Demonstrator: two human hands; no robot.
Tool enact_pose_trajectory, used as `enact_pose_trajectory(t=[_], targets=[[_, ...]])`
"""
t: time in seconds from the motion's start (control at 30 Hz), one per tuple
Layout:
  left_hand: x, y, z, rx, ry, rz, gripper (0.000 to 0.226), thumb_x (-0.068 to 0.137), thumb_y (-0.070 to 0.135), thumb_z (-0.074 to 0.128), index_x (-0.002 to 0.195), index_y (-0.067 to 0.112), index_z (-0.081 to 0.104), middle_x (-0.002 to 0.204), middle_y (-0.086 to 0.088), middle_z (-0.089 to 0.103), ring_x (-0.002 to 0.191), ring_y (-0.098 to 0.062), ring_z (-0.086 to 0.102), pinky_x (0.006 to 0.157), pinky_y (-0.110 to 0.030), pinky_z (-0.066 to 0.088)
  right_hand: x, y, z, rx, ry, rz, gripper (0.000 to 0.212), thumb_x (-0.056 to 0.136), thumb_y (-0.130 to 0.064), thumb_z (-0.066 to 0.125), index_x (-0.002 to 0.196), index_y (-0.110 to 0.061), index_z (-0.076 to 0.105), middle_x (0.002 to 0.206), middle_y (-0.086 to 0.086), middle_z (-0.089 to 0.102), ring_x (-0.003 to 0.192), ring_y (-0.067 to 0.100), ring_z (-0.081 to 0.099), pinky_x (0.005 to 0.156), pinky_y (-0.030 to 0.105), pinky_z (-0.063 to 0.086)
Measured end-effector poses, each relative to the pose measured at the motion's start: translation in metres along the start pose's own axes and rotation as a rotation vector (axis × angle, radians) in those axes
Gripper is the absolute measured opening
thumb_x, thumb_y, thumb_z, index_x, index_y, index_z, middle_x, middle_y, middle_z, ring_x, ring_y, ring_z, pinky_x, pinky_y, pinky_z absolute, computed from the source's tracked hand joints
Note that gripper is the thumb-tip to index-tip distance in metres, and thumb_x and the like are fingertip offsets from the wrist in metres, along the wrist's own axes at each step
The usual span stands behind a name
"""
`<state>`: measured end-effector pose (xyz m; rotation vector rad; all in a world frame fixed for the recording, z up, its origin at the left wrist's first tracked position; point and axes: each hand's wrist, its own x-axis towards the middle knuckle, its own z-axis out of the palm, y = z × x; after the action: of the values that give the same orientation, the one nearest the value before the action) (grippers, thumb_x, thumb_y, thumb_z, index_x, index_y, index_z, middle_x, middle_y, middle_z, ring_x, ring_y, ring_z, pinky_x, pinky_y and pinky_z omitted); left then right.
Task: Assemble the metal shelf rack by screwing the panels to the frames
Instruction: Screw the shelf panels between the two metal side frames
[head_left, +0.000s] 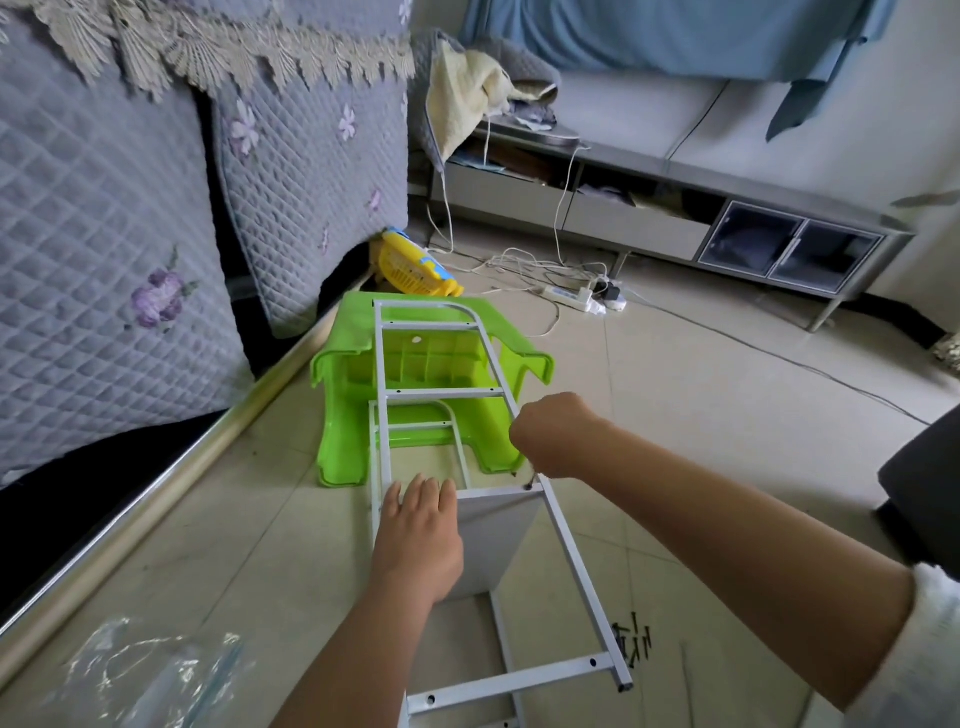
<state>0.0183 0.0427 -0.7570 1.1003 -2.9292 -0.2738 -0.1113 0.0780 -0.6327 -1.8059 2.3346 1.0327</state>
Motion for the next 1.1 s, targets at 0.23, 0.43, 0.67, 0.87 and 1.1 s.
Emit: enact_pose_trajectory(t=[0.23,0.43,0.67,0.87,1.1], targets=[[-0.001,0.003,0.002,-0.005,-0.001,-0.007,0.055,0.096,0.019,0.030,0.147,0.011,0.011,0.152,-0.004,0.017,0.143,-0.020,0.007,0.116,-0.040,-0.001,0.023,0.016,0.008,0.310,-0.186,0.194,0.026,0.090,-0.008,0.048,0.066,-0.003,0.053,0.041,-0.006,0.057,0.058,0.013,0.057,0.070,0.026,0.045],[-0.003,0.002,0.002,-0.006,-0.010,-0.003,0.055,0.096,0.019,0.030,0.147,0.012,0.011,0.152,-0.003,0.017,0.143,-0.020,0.007,0.116,-0.040,0.000,0.035,0.023,0.010,0.516,-0.402,0.262,0.034,0.096,-0.010,0.041,0.063,-0.005,0.048,0.027,-0.005,0.048,0.046,0.009,0.050,0.060,0.025,0.040],[-0.003,0.001,-0.002,-0.002,-0.024,0.004,0.056,0.097,0.021,0.031,0.147,0.012,0.010,0.153,-0.003,0.015,0.144,-0.020,0.006,0.116,-0.041,0.000,0.005,0.014,0.004,0.248,-0.154,0.059,0.023,0.088,-0.018,0.057,0.101,0.000,0.062,0.089,0.006,0.066,0.087,0.020,0.064,0.075,0.030,0.046],[-0.003,0.001,-0.001,-0.009,-0.021,-0.003,0.056,0.096,0.019,0.031,0.147,0.011,0.011,0.152,-0.004,0.017,0.143,-0.021,0.007,0.116,-0.041,0.000,0.001,0.005,0.000,-0.114,-0.018,-0.114,0.019,0.091,-0.008,0.052,0.107,-0.007,0.062,0.113,0.007,0.059,0.103,0.027,0.060,0.072,0.029,0.043],[-0.004,0.001,0.000,-0.012,-0.008,0.012,0.056,0.096,0.020,0.030,0.148,0.012,0.009,0.153,-0.002,0.014,0.143,-0.019,0.006,0.116,-0.041,-0.002,0.007,0.014,0.006,0.083,-0.161,-0.021,0.013,0.086,-0.006,0.052,0.085,-0.002,0.065,0.065,0.002,0.060,0.068,0.017,0.060,0.058,0.021,0.043]])
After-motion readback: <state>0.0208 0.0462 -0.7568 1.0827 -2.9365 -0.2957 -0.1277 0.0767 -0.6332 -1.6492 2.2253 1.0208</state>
